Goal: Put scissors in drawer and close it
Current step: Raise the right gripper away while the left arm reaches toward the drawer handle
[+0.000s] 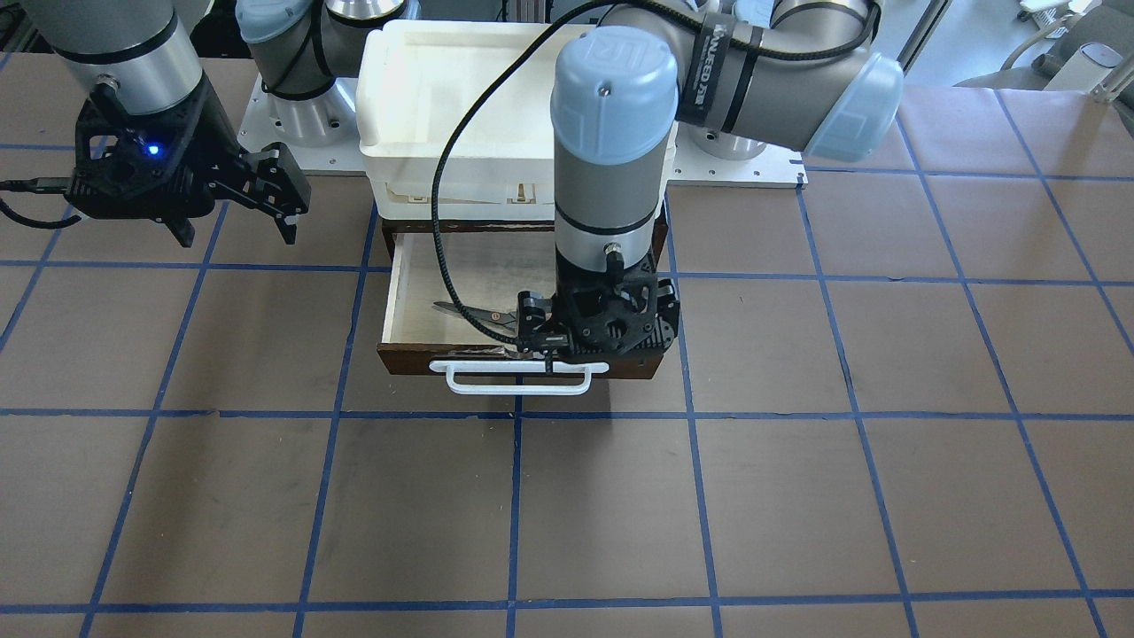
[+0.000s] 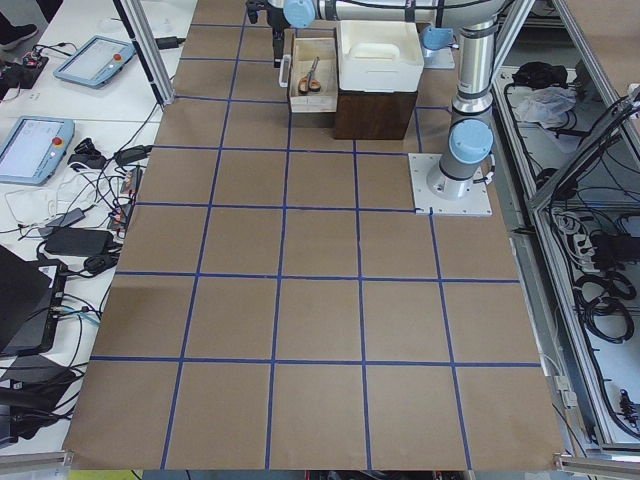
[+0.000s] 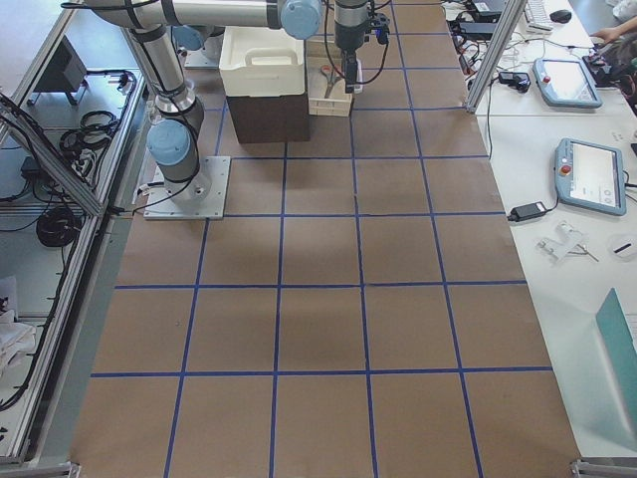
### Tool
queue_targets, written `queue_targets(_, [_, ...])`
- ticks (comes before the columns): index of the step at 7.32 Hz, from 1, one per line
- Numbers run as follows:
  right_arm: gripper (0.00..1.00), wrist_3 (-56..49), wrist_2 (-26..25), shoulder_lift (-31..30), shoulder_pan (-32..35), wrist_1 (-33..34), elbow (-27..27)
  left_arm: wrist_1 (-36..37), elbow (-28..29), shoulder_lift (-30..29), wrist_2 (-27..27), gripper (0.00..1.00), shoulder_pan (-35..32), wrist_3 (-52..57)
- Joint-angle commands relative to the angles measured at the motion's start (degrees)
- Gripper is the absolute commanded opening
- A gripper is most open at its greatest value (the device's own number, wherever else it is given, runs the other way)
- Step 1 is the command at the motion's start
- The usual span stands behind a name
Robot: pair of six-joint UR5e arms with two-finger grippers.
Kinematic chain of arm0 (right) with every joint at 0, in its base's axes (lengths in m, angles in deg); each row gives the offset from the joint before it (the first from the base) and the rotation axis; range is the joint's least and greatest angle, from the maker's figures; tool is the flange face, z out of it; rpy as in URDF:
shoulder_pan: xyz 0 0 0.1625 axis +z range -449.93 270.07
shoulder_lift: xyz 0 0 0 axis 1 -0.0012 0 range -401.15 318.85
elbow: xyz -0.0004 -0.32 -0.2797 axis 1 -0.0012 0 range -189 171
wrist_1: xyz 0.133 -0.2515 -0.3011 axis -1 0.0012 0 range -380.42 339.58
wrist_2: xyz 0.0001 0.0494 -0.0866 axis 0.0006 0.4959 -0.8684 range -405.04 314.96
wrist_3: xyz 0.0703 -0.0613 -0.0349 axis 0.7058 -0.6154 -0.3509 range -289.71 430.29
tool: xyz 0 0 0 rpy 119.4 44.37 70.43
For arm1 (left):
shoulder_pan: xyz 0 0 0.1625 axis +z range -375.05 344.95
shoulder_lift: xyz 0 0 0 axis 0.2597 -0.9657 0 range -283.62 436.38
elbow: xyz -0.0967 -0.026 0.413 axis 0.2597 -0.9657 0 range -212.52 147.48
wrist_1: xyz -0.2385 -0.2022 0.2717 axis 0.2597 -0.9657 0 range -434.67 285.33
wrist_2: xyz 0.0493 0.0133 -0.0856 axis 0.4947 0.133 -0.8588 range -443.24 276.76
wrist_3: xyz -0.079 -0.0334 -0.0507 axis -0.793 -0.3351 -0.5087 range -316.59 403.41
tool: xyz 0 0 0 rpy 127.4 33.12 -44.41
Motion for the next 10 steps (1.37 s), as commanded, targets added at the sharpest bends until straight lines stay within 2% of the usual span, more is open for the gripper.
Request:
queue_targets(1, [1.00, -0.83, -0.09, 0.22, 0.55, -0.05, 0.07, 5.83, 1.38, -7.12, -0.10, 1.00, -1.52, 0.46])
queue_targets(4, [1.00, -1.00, -0.27, 0.22, 0.47, -0.13, 0.07, 6.48, 5.85, -13.64, -0.54, 1.00, -2.49, 1.34])
queue_targets(8, [1.00, -1.00, -0.44, 0.39, 0.47, -0.05, 0.07, 3.41, 5.95, -16.47, -2.83, 1.00, -2.76, 2.66])
queue_targets(10, [1.00, -0.13, -0.09, 0.39, 0.47, 0.22, 0.07, -0.44, 6.12, -16.21, -4.58, 1.00, -2.85, 2.66])
